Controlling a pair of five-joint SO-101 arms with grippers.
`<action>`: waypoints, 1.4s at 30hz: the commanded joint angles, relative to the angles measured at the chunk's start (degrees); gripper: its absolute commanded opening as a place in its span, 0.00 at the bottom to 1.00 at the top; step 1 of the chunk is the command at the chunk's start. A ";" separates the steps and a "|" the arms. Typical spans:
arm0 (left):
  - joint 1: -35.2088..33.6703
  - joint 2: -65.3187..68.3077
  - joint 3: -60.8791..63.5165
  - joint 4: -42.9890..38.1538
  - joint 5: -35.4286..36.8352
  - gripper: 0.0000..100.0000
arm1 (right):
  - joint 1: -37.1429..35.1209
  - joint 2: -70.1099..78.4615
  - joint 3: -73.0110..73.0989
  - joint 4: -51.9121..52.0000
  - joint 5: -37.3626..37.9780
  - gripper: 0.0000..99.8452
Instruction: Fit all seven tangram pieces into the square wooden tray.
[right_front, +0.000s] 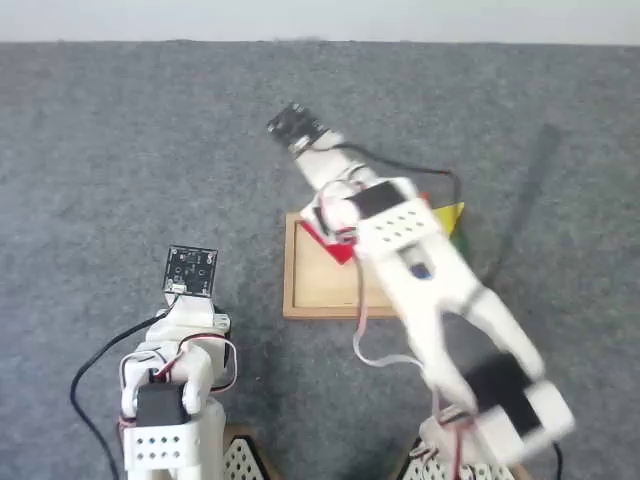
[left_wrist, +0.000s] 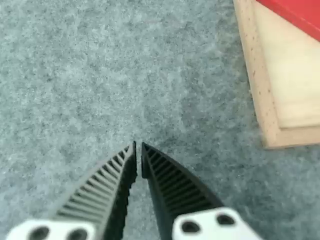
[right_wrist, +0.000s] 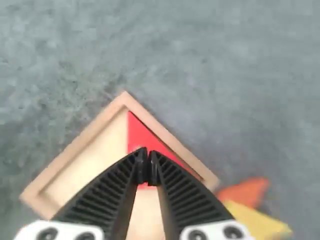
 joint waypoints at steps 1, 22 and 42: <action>0.35 -0.97 -0.57 0.18 -0.09 0.02 | 5.23 -13.32 -0.18 8.75 0.62 0.01; 0.35 -0.97 -0.57 0.18 -0.09 0.02 | 25.89 -22.73 12.57 9.36 -2.99 0.15; 0.35 -0.97 -0.57 0.18 -0.09 0.02 | 17.19 24.75 -27.87 21.93 -18.37 0.29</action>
